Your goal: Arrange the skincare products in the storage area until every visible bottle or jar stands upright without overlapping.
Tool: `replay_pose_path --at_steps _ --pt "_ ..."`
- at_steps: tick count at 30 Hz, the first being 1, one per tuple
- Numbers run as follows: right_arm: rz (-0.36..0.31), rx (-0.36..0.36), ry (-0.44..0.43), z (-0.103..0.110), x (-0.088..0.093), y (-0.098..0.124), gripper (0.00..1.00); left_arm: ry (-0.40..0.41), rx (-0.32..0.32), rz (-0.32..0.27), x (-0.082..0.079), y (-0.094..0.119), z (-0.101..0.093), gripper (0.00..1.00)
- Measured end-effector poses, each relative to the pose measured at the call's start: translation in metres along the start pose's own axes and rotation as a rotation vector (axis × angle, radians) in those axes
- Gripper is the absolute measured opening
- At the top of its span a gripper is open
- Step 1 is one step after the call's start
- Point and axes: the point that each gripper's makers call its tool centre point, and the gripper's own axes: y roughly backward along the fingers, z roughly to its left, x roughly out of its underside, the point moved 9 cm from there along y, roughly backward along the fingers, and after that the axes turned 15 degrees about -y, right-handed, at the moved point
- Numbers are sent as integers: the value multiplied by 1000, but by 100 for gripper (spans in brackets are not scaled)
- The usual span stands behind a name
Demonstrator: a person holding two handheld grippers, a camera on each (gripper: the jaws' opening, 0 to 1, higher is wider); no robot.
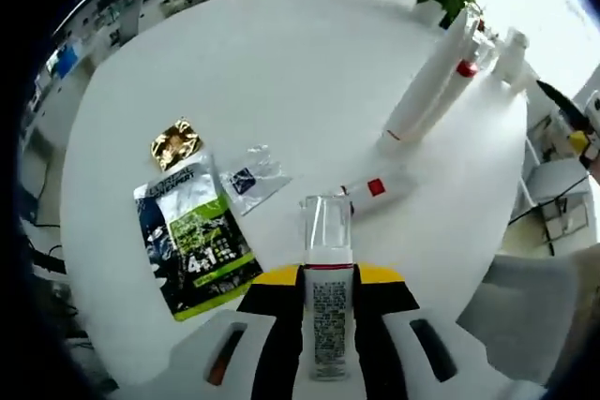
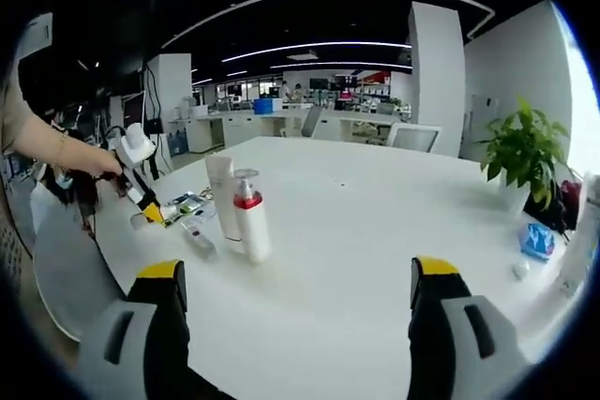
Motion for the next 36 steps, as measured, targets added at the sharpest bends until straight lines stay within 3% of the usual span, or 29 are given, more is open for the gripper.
replay_pose_path --at_steps 5,7,8,9,12,15,19,22,26,32,36 --pt "-4 -43 8 12 -2 -6 100 20 44 -87 -1 15 -21 16" --pt "-2 -64 11 18 -3 -8 100 15 83 -158 -4 22 -33 16" --pt "-3 -84 14 23 -3 -8 100 42 110 -201 -7 26 -41 16" --pt "-3 -96 13 27 -4 -9 100 20 140 -245 -11 30 -47 16" --pt "-17 -148 -4 42 -9 -10 100 -30 249 -457 -28 44 -72 16" --pt "-34 -217 -35 59 -14 -12 100 -53 310 -581 -41 56 -90 16" --pt "-46 -327 -47 82 -23 -18 99 -112 366 -654 -52 66 -107 16" --pt "-50 -438 -81 97 -32 -22 86 -134 428 -703 -57 74 -119 16" --pt "-51 -578 -107 117 -47 -26 87 -158 514 -759 -61 84 -130 16" --pt "-66 -814 -204 144 -68 -26 86 -248 537 -823 -64 92 -137 16" --pt "-19 -892 -211 153 -70 -29 72 -280 557 -863 -65 95 -140 16"
